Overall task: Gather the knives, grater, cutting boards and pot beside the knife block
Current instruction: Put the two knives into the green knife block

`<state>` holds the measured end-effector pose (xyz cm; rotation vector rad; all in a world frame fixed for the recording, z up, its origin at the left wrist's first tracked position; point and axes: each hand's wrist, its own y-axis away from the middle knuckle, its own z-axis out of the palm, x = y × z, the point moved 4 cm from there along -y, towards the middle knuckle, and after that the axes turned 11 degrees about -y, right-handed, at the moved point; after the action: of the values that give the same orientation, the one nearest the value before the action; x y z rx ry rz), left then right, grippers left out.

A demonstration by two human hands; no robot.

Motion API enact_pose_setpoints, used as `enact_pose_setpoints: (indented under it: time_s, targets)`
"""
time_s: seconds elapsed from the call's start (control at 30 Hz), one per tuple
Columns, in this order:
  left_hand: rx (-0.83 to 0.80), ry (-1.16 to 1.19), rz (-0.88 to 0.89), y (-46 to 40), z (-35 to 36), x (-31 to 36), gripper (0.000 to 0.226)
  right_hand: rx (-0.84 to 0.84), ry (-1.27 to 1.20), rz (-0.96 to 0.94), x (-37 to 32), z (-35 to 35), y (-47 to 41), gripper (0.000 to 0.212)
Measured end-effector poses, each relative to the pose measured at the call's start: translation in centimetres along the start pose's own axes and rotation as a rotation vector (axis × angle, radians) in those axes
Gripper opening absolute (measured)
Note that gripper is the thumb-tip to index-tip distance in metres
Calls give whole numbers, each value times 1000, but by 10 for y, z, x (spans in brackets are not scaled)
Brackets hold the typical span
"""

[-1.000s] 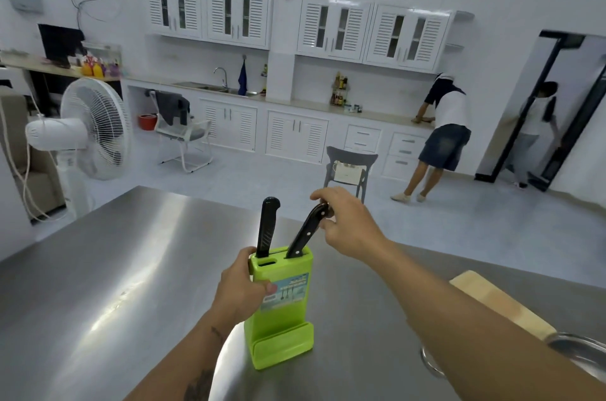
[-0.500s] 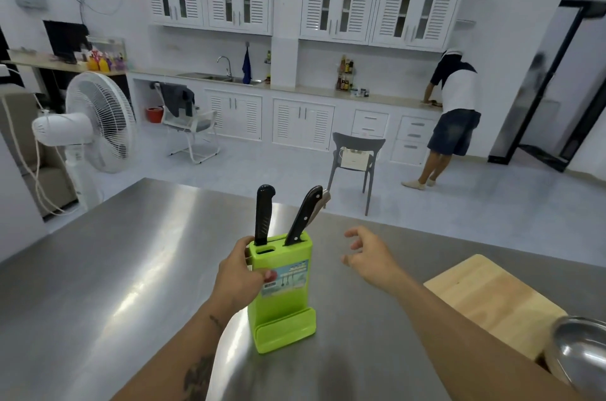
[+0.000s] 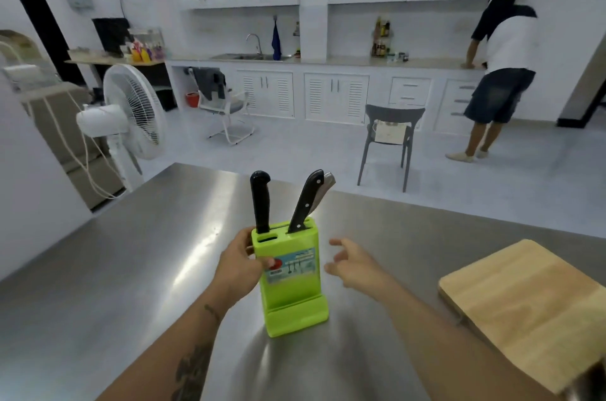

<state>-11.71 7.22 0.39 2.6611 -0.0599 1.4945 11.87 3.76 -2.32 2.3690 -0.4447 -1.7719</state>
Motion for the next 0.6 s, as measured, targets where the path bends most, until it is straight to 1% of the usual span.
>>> enact_pose_setpoints:
  time_s: [0.1, 0.27, 0.4, 0.5, 0.6]
  targets:
    - [35, -2, -16, 2, 3, 0, 54, -62, -43, -31, -5, 3, 1, 60]
    - [91, -2, -29, 12, 8, 6, 55, -146, -81, -47, -9, 9, 5, 52]
    - [119, -7, -31, 19, 11, 10, 52, -195, -87, -27, -8, 13, 10, 56]
    - [112, 17, -45, 19, 13, 10, 51, -224, -64, -5, -5, 12, 13, 61]
    - [76, 75, -105, 18, 15, 5, 52, -227, -36, 21, 1, 9, 17, 62]
